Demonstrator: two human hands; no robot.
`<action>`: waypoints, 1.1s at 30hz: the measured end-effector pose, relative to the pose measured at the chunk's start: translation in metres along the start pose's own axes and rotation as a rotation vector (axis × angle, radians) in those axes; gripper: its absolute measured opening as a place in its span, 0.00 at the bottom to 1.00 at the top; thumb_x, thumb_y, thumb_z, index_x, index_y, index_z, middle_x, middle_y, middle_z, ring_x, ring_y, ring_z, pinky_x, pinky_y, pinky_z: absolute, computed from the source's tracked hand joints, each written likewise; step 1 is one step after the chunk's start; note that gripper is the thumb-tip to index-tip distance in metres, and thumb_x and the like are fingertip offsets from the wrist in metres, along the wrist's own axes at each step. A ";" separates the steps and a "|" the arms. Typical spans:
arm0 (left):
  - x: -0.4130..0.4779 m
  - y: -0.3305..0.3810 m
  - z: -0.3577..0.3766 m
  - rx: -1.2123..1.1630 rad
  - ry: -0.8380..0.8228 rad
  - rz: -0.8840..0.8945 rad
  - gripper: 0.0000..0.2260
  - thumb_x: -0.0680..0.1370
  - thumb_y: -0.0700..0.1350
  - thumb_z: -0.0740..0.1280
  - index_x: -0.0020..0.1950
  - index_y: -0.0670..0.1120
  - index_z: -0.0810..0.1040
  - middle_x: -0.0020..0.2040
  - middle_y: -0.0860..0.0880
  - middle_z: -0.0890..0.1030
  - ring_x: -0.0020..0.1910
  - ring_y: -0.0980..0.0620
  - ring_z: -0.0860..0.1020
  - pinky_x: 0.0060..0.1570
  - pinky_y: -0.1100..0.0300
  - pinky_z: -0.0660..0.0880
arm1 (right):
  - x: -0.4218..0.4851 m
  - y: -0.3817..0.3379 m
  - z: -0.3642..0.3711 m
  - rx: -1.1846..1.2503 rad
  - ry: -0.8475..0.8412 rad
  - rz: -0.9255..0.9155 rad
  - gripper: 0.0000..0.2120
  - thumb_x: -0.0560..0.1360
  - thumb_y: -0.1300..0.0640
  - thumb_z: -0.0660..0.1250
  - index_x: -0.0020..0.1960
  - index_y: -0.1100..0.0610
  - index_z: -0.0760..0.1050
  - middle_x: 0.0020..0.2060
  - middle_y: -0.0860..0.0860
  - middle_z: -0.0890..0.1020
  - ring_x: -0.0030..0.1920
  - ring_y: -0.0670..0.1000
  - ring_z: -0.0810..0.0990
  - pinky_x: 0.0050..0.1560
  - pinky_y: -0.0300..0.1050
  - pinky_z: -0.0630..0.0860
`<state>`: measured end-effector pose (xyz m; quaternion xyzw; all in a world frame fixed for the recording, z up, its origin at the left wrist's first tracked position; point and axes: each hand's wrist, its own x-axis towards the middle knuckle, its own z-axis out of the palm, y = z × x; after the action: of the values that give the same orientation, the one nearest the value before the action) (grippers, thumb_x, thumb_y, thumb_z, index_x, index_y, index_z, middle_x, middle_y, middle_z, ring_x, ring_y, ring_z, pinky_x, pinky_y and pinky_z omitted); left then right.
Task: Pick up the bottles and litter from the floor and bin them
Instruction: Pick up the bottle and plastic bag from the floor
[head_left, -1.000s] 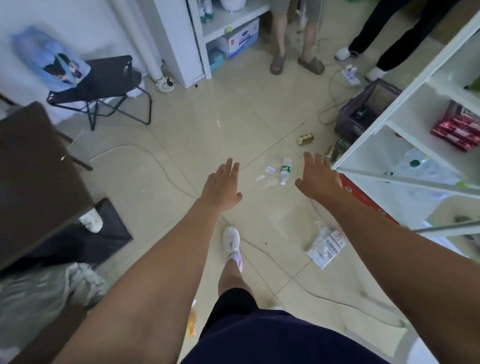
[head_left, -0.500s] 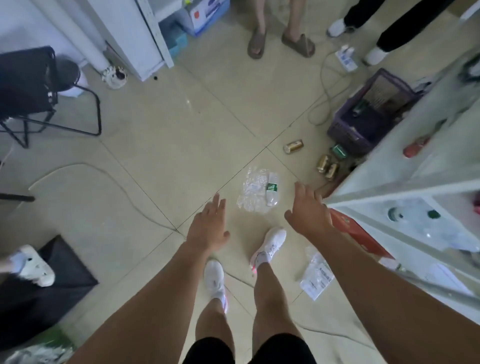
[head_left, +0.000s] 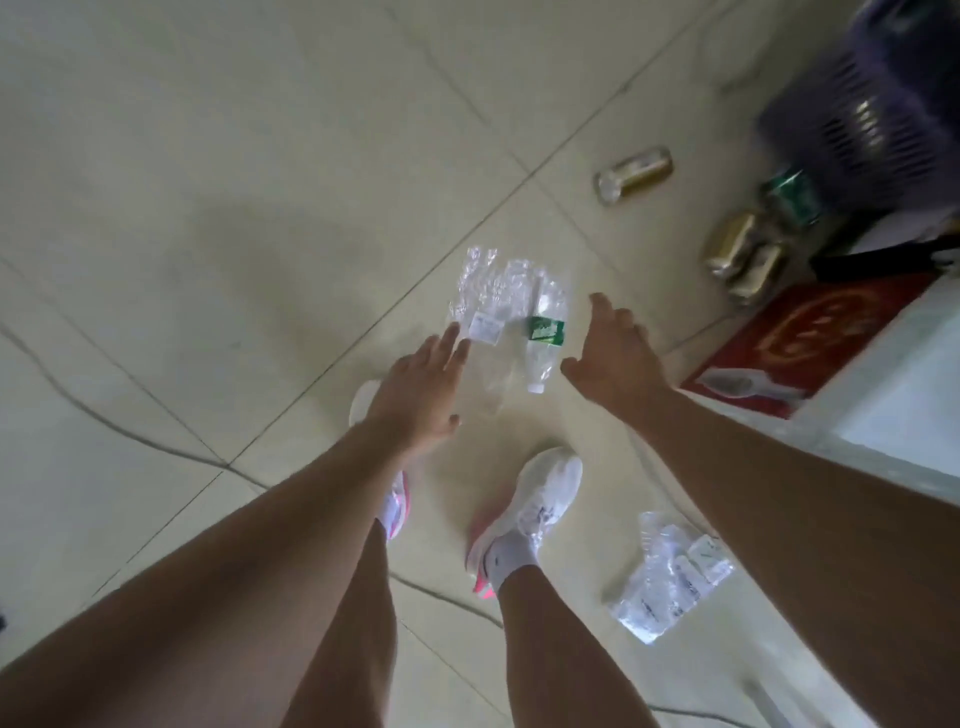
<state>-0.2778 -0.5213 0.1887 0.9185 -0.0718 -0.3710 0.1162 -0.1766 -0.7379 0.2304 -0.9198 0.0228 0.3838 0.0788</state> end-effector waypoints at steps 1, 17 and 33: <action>0.031 -0.008 0.025 0.075 -0.022 0.049 0.48 0.76 0.49 0.73 0.84 0.45 0.42 0.84 0.44 0.38 0.83 0.43 0.50 0.76 0.48 0.61 | 0.028 0.007 0.027 0.036 0.001 0.021 0.37 0.75 0.55 0.71 0.78 0.54 0.56 0.66 0.60 0.69 0.67 0.64 0.70 0.61 0.57 0.72; 0.251 -0.060 0.130 0.248 0.291 0.336 0.32 0.70 0.52 0.79 0.72 0.46 0.74 0.74 0.47 0.72 0.67 0.44 0.75 0.68 0.46 0.68 | 0.199 0.048 0.191 0.453 0.106 0.214 0.38 0.71 0.40 0.76 0.71 0.58 0.64 0.62 0.56 0.78 0.63 0.61 0.78 0.59 0.57 0.78; 0.203 -0.054 0.045 0.161 0.260 0.156 0.09 0.78 0.40 0.64 0.45 0.47 0.85 0.52 0.50 0.83 0.54 0.49 0.80 0.53 0.53 0.72 | 0.172 0.031 0.136 0.431 0.011 0.237 0.36 0.72 0.45 0.76 0.72 0.58 0.64 0.62 0.57 0.76 0.62 0.62 0.78 0.61 0.58 0.77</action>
<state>-0.1620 -0.5208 0.0075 0.9568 -0.1565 -0.2319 0.0792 -0.1539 -0.7433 0.0103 -0.8746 0.2122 0.3718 0.2276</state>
